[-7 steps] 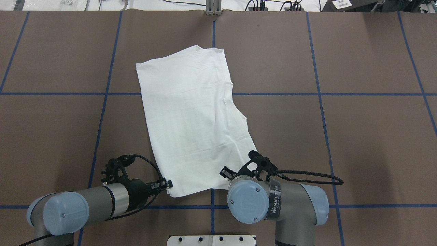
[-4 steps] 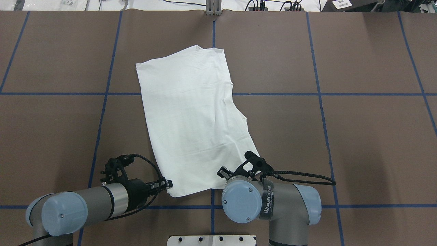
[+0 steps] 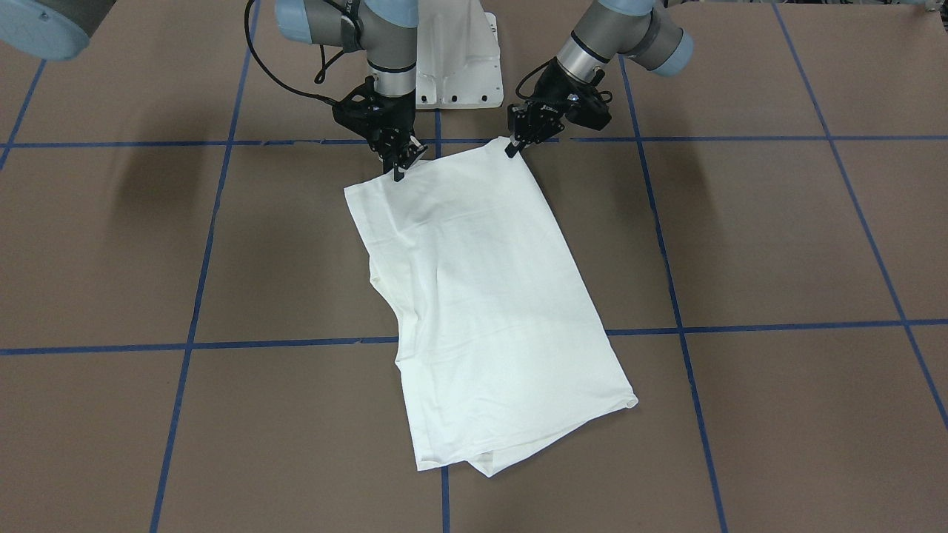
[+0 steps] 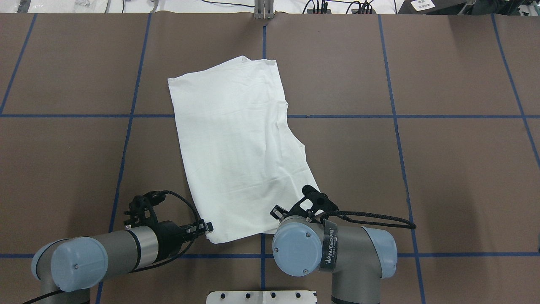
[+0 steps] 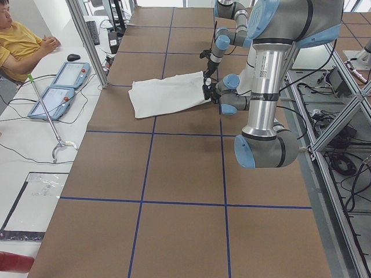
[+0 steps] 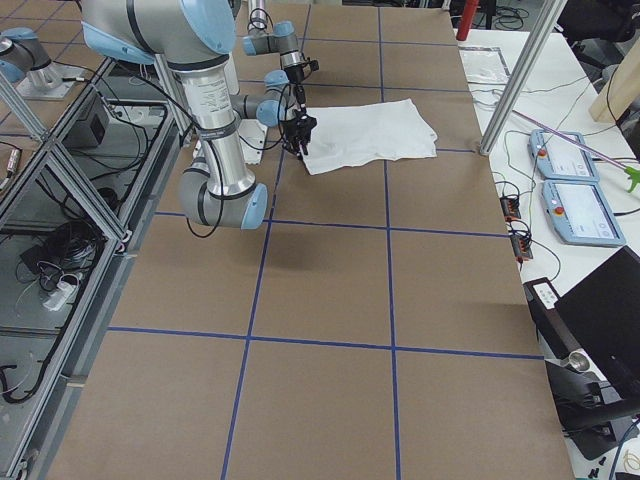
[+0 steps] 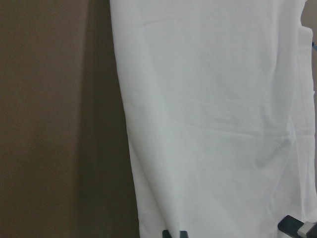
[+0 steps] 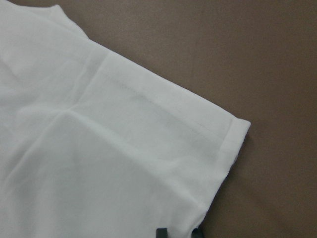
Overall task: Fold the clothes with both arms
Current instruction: 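Grasp the shirt's near edge with both grippers and lift it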
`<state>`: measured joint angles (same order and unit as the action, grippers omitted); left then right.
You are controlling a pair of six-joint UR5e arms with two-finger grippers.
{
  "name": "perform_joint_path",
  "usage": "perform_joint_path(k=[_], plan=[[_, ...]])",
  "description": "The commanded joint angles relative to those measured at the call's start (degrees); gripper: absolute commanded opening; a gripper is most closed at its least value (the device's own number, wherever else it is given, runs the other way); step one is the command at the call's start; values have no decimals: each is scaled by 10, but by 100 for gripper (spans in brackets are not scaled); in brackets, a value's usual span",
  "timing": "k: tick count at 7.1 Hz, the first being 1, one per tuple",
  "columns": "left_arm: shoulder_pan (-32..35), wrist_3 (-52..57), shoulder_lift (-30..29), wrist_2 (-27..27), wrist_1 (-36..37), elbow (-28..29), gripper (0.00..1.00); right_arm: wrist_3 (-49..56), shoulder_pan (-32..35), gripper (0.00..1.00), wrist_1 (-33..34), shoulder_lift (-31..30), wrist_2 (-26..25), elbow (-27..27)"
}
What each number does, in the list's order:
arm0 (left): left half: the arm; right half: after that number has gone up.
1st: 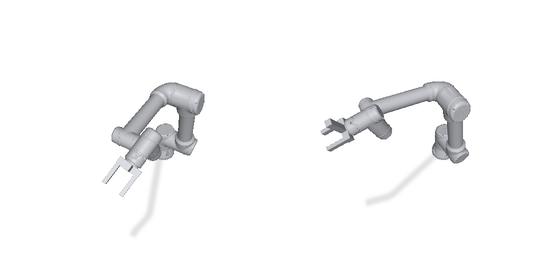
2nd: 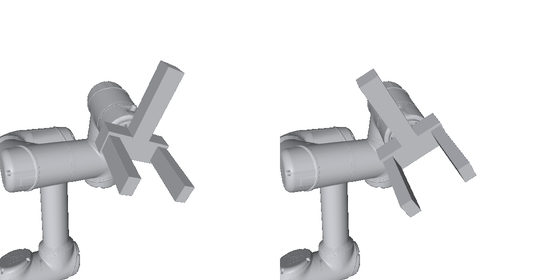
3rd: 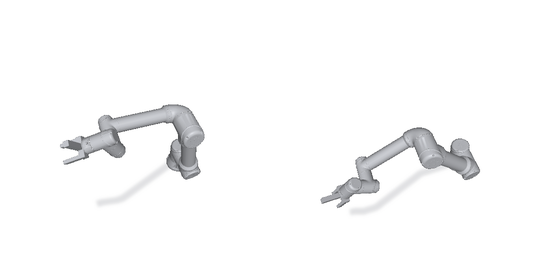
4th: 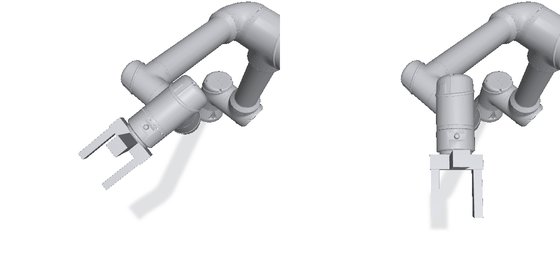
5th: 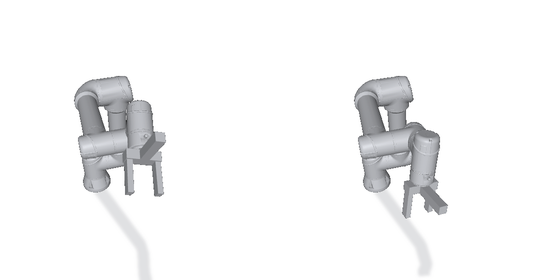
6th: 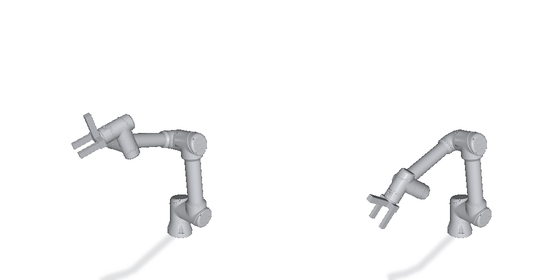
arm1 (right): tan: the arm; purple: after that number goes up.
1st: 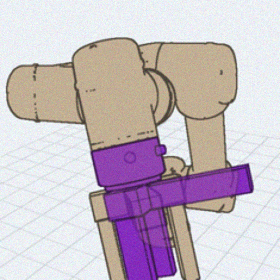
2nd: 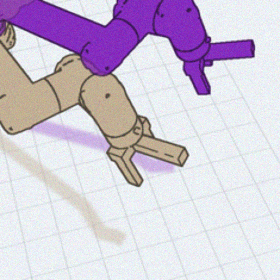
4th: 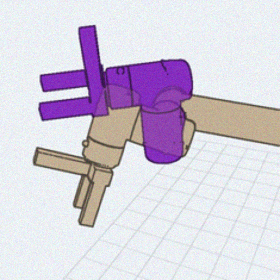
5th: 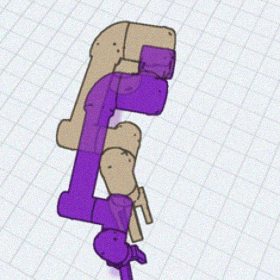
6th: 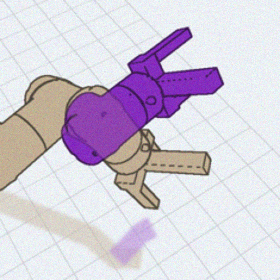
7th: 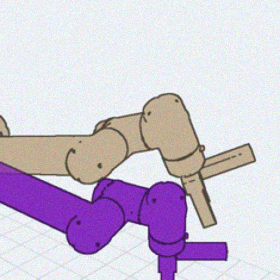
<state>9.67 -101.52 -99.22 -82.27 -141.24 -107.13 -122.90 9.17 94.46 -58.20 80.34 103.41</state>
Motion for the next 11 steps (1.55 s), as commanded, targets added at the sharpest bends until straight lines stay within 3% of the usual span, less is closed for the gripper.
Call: perform_joint_path(k=[1,3,7,8,9,11], plan=[[0,1,0,0,0,-3,0,-1,1,0,0,1,-10,0],[1,7,7,-5,2,-32,0,1,10,0,37,-5,-12,49],[5,24,6,-66,206,-249,0,-31,-47,0,300,15,-12,311],[7,25,3,-91,259,-302,0,-31,-53,0,354,53,-12,332],[10,24,-4,-109,297,-313,0,-30,-52,0,361,70,-13,327],[36,49,-20,-109,300,-272,0,14,-29,0,346,90,-60,279]])
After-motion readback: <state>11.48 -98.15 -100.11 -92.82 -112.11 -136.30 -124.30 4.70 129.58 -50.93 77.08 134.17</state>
